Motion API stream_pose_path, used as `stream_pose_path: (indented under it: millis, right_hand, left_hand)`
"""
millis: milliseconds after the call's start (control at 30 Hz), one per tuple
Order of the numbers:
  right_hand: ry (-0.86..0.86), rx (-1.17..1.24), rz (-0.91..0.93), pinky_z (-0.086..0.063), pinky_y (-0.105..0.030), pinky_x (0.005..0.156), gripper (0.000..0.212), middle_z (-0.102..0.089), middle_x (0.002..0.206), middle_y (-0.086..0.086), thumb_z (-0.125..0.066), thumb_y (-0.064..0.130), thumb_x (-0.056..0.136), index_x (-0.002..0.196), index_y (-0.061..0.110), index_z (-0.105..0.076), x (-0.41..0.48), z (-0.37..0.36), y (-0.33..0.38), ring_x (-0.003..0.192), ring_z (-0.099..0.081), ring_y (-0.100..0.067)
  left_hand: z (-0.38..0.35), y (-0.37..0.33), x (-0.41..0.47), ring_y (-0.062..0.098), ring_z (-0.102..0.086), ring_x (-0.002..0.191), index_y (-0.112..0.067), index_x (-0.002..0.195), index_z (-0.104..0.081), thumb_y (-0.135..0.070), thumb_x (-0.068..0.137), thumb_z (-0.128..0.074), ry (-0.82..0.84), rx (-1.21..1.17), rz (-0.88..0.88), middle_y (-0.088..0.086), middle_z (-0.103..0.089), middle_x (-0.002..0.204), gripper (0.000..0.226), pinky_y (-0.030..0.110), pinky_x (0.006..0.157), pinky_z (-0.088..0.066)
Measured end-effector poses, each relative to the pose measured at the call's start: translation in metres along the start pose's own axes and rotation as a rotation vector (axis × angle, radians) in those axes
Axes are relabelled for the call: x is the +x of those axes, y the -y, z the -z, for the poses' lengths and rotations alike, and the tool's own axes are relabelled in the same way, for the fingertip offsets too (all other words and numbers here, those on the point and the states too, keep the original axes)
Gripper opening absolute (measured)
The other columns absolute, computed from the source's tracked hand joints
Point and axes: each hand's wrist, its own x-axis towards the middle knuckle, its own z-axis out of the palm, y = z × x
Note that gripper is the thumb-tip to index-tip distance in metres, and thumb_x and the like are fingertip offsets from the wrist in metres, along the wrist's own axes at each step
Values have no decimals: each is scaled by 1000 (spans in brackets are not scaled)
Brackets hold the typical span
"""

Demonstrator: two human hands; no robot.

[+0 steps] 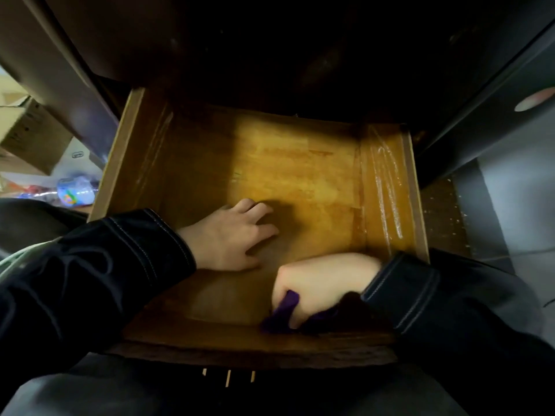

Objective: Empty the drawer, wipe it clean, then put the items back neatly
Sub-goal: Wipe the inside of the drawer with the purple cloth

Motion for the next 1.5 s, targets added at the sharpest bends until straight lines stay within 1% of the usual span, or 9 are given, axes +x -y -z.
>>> stream_pose_path:
  millis: [267, 400, 633, 800, 933, 1067, 1200, 1300, 1500]
  right_hand:
    - [8, 268, 128, -47, -16, 67, 23, -72, 85, 10, -78, 14, 88, 110, 10, -76, -14, 14, -9, 73, -61, 1]
    - [-312, 365, 41, -48, -23, 69, 18, -74, 94, -6, -73, 16, 92, 108, 9, -75, -16, 14, -20, 75, -63, -8]
    - [-874, 812, -160, -58, -19, 66, 8, -76, 87, 4, -70, 27, 94, 98, 22, -73, -25, 30, -39, 79, -72, -7]
    - [-988, 929, -211, -60, -21, 69, 10, -75, 98, 4, -68, 25, 95, 102, 32, -68, -27, 32, -38, 85, -73, -8]
    - [-840, 1070, -50, -56, -35, 97, 46, -61, 135, 12, -68, 18, 95, 135, 38, -57, -26, 30, -26, 119, -64, -10]
    - [-666, 1219, 118, -59, -40, 91, 64, -61, 137, 4, -70, 11, 91, 147, 25, -45, -40, 28, -16, 116, -68, -21]
    - [-793, 804, -60, -61, -31, 85, 30, -74, 114, 10, -63, 24, 98, 128, 27, -64, -70, 35, -16, 102, -72, -9]
    - [-1068, 381, -232, -57, -25, 85, 20, -72, 101, 21, -56, 28, 99, 113, 37, -67, -94, 29, -36, 100, -67, 0]
    - [-1188, -404, -446, -36, -40, 105, 22, -63, 115, 10, -55, 22, 97, 109, 25, -74, -90, -6, -65, 121, -44, -14]
  left_hand:
    - [3, 3, 0, 20, -30, 136, -35, 143, -42, -52, 94, -53, -9, -39, 8, -2, -26, 154, 53, 39, 106, -42]
    - [10, 5, 4, 20, -51, 120, -26, 127, -60, -34, 96, -60, -133, -361, 124, 0, -54, 132, 33, 32, 104, -41]
    - [26, 13, 4, 16, -56, 41, -5, 80, -61, -11, 95, -50, -367, -1148, 622, 5, -62, 57, 19, 25, 36, -42]
    - [33, -2, 4, 24, -64, 57, -7, 101, -62, -14, 97, -56, -461, -1498, 435, 13, -67, 79, 10, 31, 44, -52]
    - [23, -13, 8, 15, -71, 96, -23, 128, -54, -40, 90, -70, -269, -1570, 366, 4, -67, 112, 45, 30, 72, -60]
    - [21, -6, 4, 27, -72, 90, -21, 129, -55, -41, 81, -78, -216, -1767, 352, 9, -72, 110, 57, 36, 63, -57]
    - [18, -6, 1, 35, -63, 60, -23, 101, -70, -26, 94, -68, -234, -1666, 370, 19, -73, 87, 8, 37, 50, -52]
    - [16, -10, 1, 22, -65, 66, -28, 83, -73, -20, 97, -65, -247, -1482, 319, 8, -73, 79, 18, 30, 58, -51]
    - [1, -26, -1, 4, -66, 98, -28, 124, -62, -23, 98, -62, -12, -1062, 112, -9, -70, 109, 26, 24, 84, -53]
